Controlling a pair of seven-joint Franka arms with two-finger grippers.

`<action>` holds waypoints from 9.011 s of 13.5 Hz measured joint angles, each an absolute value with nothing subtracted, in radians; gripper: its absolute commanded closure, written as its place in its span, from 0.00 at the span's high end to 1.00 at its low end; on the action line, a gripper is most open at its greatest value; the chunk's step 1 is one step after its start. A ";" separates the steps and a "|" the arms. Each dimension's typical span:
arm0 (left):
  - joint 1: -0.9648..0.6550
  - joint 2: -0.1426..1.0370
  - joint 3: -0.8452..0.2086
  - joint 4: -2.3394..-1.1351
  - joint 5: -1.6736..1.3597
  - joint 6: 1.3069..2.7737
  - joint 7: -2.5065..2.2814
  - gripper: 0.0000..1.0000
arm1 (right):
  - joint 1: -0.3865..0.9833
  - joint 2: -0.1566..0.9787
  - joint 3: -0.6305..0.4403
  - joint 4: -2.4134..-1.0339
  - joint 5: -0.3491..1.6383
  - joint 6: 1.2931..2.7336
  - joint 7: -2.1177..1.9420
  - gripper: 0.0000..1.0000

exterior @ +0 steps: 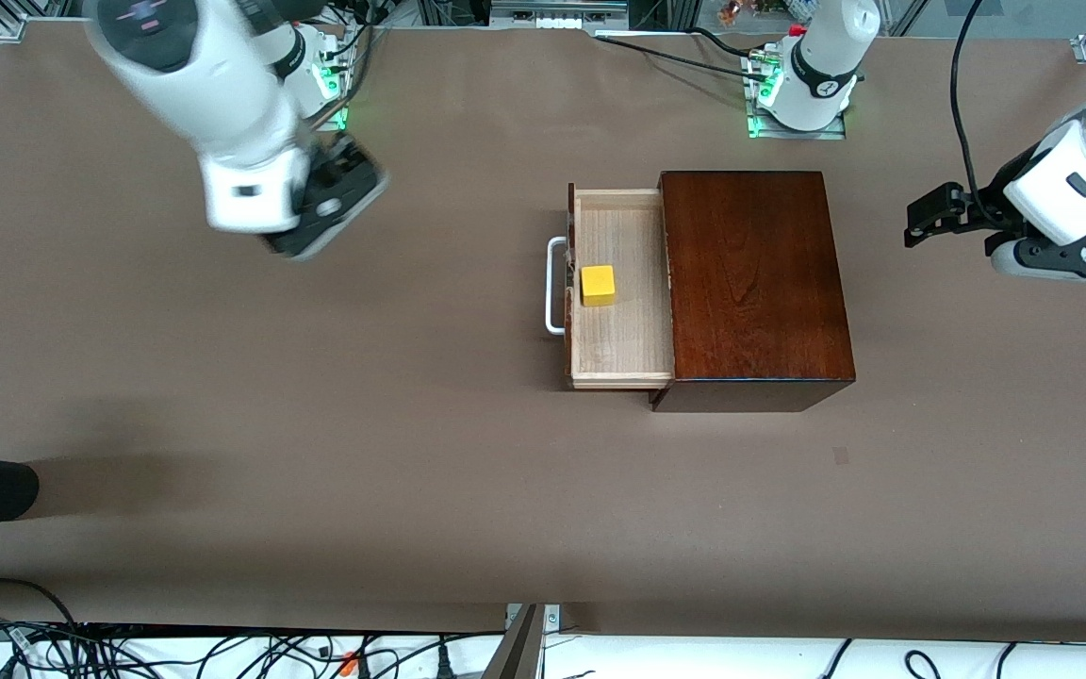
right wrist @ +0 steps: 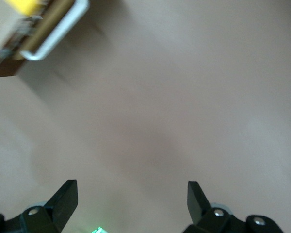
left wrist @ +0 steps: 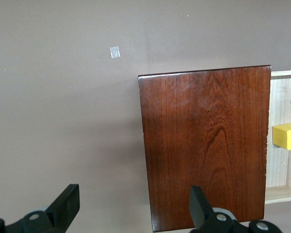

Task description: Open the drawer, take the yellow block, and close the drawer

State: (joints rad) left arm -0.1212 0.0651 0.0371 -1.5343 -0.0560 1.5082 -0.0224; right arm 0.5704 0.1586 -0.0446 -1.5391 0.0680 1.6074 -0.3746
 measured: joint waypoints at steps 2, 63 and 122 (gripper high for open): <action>-0.121 0.060 0.037 -1.538 -0.056 1.508 -0.019 1.00 | 0.633 0.226 -0.007 -1.489 0.085 1.649 -0.438 1.00; -0.139 0.058 -0.085 -1.529 -0.056 1.512 -0.018 1.00 | 0.355 0.487 -0.030 -1.056 0.020 1.510 -0.505 0.13; -0.458 0.648 -0.412 -1.412 0.401 1.753 0.568 1.00 | 0.313 0.140 -0.214 -1.654 0.090 1.756 -0.072 1.00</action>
